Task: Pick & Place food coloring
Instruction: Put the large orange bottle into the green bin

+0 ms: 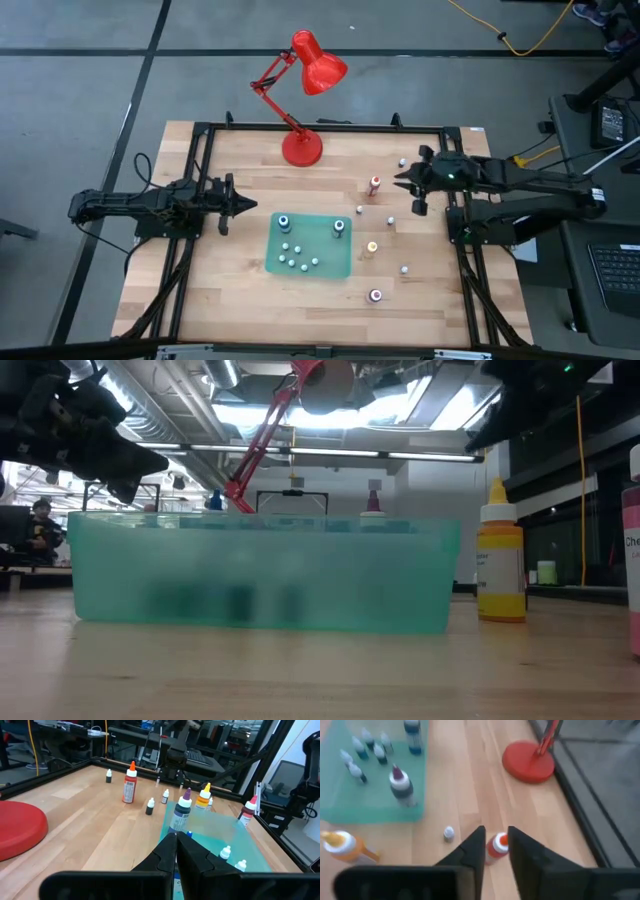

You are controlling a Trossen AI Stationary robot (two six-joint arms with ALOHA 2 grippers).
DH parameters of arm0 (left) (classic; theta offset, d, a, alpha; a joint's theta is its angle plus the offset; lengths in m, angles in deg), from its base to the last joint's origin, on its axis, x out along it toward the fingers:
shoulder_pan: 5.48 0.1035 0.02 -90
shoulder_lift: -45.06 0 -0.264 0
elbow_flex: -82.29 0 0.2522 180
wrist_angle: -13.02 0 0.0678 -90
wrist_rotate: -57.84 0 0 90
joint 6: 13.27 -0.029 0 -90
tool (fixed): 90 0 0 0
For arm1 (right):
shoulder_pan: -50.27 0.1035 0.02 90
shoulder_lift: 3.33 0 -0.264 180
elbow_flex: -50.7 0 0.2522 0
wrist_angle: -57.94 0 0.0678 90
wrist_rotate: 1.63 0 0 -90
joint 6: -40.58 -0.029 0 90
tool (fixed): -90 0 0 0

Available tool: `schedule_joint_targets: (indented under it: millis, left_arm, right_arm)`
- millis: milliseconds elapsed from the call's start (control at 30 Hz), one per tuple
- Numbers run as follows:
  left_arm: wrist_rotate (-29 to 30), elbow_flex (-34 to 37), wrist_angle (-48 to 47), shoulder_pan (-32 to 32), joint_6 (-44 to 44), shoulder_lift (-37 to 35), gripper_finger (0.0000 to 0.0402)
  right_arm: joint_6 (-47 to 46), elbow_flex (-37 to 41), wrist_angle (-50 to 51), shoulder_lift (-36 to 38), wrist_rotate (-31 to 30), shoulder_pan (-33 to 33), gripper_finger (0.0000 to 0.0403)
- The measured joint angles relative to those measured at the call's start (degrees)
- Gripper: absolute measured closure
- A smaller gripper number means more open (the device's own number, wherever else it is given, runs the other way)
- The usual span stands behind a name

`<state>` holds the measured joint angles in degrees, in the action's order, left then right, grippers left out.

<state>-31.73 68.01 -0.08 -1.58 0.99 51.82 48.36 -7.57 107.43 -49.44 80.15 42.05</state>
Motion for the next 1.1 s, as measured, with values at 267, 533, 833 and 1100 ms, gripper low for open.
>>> schedule_joint_targets:
  millis: [267, 533, 833, 1100]
  left_arm:
    - [0.0, 0.0, 0.0, 0.0, 0.0, -0.01, 0.0393]
    - [0.0, 0.02, 0.0, 0.0, 0.0, -0.01, 0.0389]
    - [0.0, 0.02, 0.0, 0.0, 0.0, 0.0, 0.0393]
    - [-0.02, 0.02, 0.06, 0.0, 0.0, -0.01, 0.039]
  right_arm:
    - [1.51, 0.0, 0.07, -7.63, 5.92, -9.06, 0.0184]
    - [-0.01, 0.0, -2.37, -19.27, 9.32, -13.88, 0.0101]
    - [-1.52, 0.0, -11.0, -32.64, 12.49, -14.94, 0.0091]
    - [-2.25, -0.02, -13.46, -38.84, 12.45, -14.92, 0.0091]
